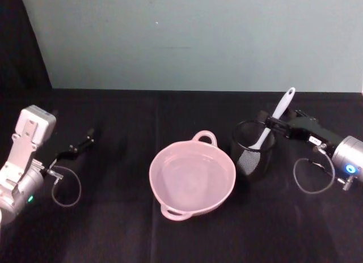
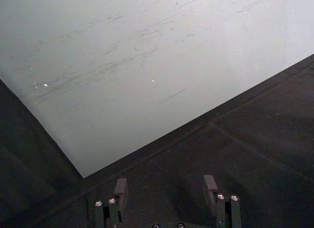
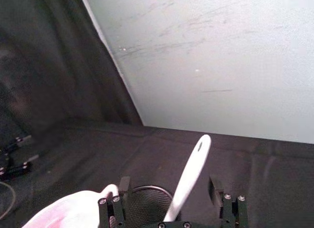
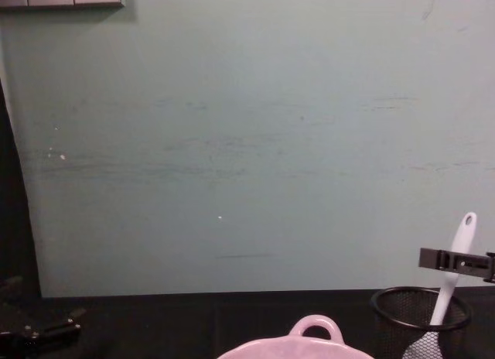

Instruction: Use the one hand to pick up the spoon and stir the clear water in the bowl.

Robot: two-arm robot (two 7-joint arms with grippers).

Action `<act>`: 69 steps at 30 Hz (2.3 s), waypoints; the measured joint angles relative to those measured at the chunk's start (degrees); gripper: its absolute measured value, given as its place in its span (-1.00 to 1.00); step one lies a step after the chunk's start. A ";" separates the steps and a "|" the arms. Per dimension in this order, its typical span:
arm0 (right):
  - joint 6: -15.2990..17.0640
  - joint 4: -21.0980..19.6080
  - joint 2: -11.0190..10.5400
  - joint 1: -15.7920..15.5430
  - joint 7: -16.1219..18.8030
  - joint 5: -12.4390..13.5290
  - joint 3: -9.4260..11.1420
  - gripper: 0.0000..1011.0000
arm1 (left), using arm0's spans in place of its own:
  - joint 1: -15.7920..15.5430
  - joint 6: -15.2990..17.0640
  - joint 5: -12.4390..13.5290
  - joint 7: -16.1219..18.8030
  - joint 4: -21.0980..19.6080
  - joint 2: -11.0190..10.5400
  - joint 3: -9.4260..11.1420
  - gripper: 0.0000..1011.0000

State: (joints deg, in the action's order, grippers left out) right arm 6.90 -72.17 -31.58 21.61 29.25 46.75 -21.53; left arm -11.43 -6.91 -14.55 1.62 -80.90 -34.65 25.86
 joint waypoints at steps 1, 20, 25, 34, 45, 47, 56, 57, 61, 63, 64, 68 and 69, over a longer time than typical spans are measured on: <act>0.00 0.00 0.00 0.00 0.00 0.00 0.00 0.98 | 0.00 0.00 0.00 0.00 0.00 0.00 0.00 0.99; 0.54 -16.97 -7.89 -8.49 -9.42 -9.68 3.60 0.98 | 0.00 0.00 0.00 0.00 0.00 0.00 0.00 0.99; -2.52 -18.92 -8.90 -11.61 -14.51 -16.17 4.36 0.98 | 0.00 0.00 0.00 0.00 0.00 0.00 0.00 0.99; -4.62 -18.51 -7.49 -13.39 -22.85 -24.99 4.28 0.98 | 0.00 0.00 0.00 0.00 0.00 0.00 0.00 0.99; -7.64 -10.54 -3.95 -10.95 -23.69 -32.16 1.10 0.98 | 0.00 0.00 0.00 0.00 0.00 0.00 0.00 0.99; -7.85 -10.19 -3.71 -10.95 -23.66 -32.23 1.11 0.98 | 0.00 0.00 0.00 0.00 0.00 0.00 0.00 0.99; -8.79 -9.19 -2.77 -11.25 -23.55 -32.22 1.90 0.98 | 0.00 0.00 0.00 0.00 0.00 0.00 0.00 0.99; -8.77 -9.22 -2.82 -11.23 -23.51 -32.22 1.87 0.98 | 0.00 0.00 0.00 0.00 0.00 0.00 0.00 0.99; -8.69 -9.32 -2.89 -11.18 -23.47 -32.21 1.77 0.98 | 0.00 0.00 0.00 0.00 0.00 0.00 0.00 0.99; -8.63 -9.36 -2.94 -11.15 -23.45 -32.21 1.73 0.98 | 0.00 0.00 0.00 0.00 0.00 0.00 0.00 0.99; -8.61 -9.37 -2.95 -11.14 -23.45 -32.21 1.72 0.98 | 0.00 0.00 0.00 0.00 0.00 0.00 0.00 0.99; -8.55 -9.43 -3.02 -11.11 -23.43 -32.19 1.66 0.98 | 0.00 0.00 0.00 0.00 0.00 0.00 0.00 0.99; -8.54 -9.43 -3.02 -11.11 -23.43 -32.19 1.65 0.98 | 0.00 0.00 0.00 0.00 0.00 0.00 0.00 0.99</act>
State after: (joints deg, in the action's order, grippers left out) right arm -1.64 -81.60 -34.60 10.50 5.83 14.56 -19.88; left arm -11.43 -6.91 -14.55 1.62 -80.90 -34.65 25.86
